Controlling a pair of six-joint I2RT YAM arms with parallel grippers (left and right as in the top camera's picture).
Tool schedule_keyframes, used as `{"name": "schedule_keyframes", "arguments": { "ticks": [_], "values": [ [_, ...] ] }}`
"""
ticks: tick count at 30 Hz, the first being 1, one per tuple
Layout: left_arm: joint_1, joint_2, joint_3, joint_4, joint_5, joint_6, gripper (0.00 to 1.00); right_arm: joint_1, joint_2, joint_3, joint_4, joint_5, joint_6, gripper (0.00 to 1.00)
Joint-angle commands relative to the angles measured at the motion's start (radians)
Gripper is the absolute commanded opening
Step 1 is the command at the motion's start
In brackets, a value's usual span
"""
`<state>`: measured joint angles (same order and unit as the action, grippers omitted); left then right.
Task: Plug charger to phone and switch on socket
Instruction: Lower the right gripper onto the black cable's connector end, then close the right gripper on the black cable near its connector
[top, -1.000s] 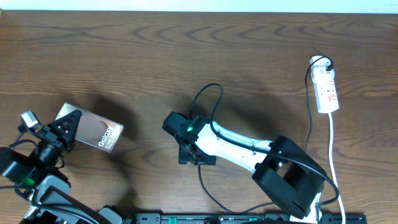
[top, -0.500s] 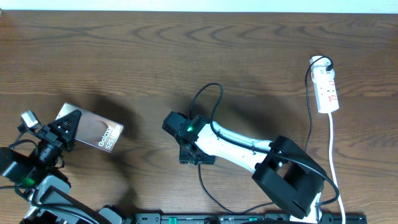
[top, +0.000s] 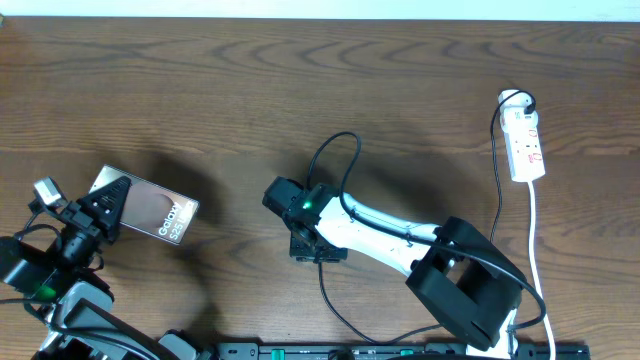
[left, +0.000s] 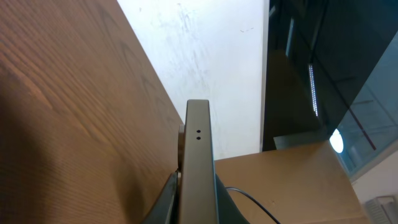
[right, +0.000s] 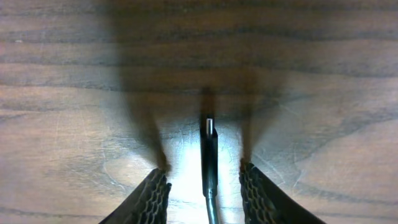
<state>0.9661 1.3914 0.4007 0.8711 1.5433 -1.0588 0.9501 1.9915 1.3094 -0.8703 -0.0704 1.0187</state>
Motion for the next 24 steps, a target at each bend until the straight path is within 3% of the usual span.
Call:
{"name": "schedule_keyframes", "arguments": {
  "ticks": [1, 4, 24],
  "values": [
    [0.004, -0.006, 0.009, 0.006, 0.028, -0.013, 0.07, -0.006, 0.005, -0.006, -0.002, 0.015, 0.005, 0.33],
    [0.004, -0.006, 0.009, 0.006, 0.028, -0.013, 0.08, -0.006, 0.005, -0.006, -0.002, 0.015, 0.006, 0.24],
    [0.004, -0.006, 0.009, 0.006, 0.028, -0.013, 0.07, -0.006, 0.005, -0.006, -0.001, 0.016, 0.006, 0.15]
  ]
}}
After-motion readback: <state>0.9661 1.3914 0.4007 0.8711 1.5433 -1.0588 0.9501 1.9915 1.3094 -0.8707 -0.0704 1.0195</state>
